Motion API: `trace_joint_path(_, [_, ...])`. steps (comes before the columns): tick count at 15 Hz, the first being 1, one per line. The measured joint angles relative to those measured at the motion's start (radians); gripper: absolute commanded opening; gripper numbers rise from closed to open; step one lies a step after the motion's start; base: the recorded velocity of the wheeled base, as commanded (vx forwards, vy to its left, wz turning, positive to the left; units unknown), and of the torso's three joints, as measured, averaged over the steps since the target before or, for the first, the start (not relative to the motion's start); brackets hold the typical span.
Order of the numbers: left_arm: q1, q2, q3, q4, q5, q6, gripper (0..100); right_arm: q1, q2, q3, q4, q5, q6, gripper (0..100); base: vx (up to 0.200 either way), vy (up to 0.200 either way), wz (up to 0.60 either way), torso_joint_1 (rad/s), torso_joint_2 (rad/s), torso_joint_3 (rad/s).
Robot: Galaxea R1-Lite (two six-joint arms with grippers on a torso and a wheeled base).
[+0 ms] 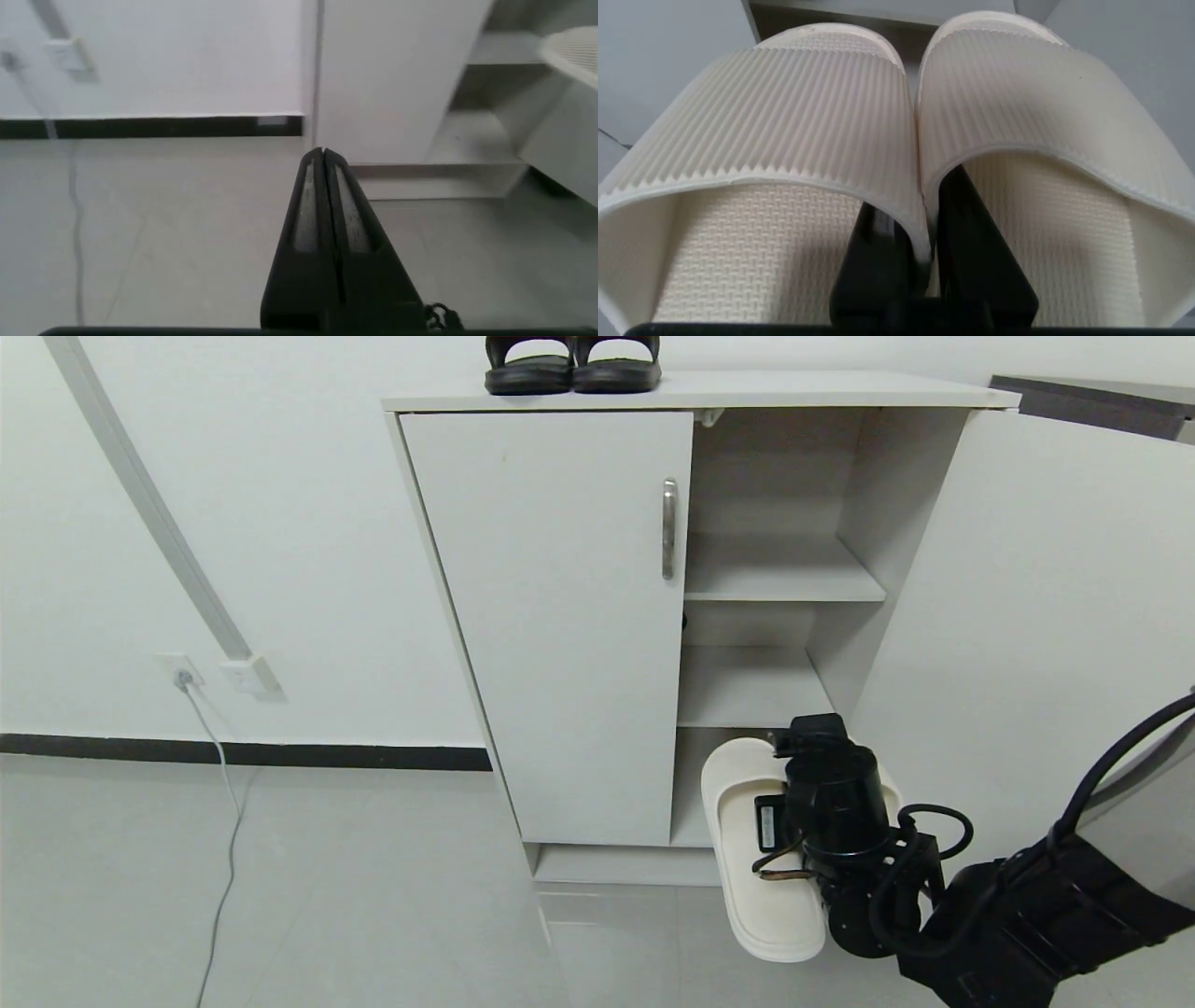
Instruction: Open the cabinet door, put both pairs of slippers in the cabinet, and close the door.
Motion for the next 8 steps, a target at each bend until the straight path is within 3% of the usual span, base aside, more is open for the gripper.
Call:
trace_joint_path(2, [-0.005,-0.018,0.0,0.0,0.001,0.0,0,0.0,0.005,-0.002,-0.001,0.0,0.001,0,0.0,0.0,0.0,0.0,0.0,0.0])
trace_joint_path(5, [0.015,-0.055,0.0,0.0,0.052,-0.014,0,-0.001,0.014,-0.008,-0.052,0.0,-0.001,0,0.0,0.0,0.0,0.0,0.0,0.0])
trace_joint_path(8, [0.018,-0.066,0.0,0.0,0.055,-0.019,0,-0.001,0.027,-0.022,-0.075,0.003,-0.007,0,0.0,0.0,0.0,0.0,0.0,0.0])
